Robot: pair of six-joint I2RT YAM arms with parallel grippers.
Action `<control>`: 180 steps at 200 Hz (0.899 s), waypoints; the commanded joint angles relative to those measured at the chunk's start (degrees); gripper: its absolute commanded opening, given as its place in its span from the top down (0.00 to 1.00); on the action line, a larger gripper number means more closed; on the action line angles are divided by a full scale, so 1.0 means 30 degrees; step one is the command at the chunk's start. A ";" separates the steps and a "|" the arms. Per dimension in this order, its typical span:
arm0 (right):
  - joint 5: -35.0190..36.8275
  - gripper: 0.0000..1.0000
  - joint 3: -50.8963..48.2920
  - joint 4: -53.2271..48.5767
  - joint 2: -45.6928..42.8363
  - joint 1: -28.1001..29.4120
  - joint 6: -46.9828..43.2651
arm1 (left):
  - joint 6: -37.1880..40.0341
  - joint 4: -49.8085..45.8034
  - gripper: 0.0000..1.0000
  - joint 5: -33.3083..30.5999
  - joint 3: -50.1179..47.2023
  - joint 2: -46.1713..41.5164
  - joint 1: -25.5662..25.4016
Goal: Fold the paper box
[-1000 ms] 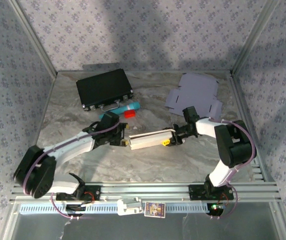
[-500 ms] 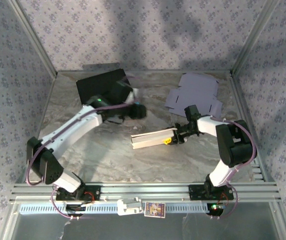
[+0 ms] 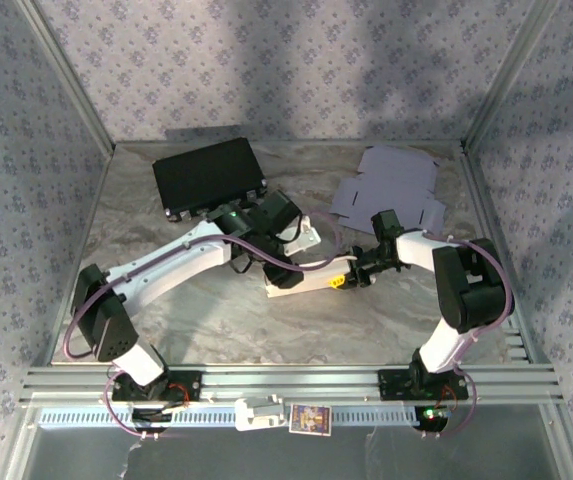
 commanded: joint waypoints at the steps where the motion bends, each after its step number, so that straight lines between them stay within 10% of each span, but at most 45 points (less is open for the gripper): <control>1: 0.0703 0.68 0.0330 -0.0911 0.0365 -0.0153 -0.0258 | 0.2363 -0.0482 0.29 -0.0015 -0.0039 0.0579 -0.0313; 180: 0.0886 0.64 0.0607 -0.1610 0.0300 -0.0428 -0.0645 | 0.2825 0.3156 0.61 -0.1691 -0.2895 0.0540 -0.0990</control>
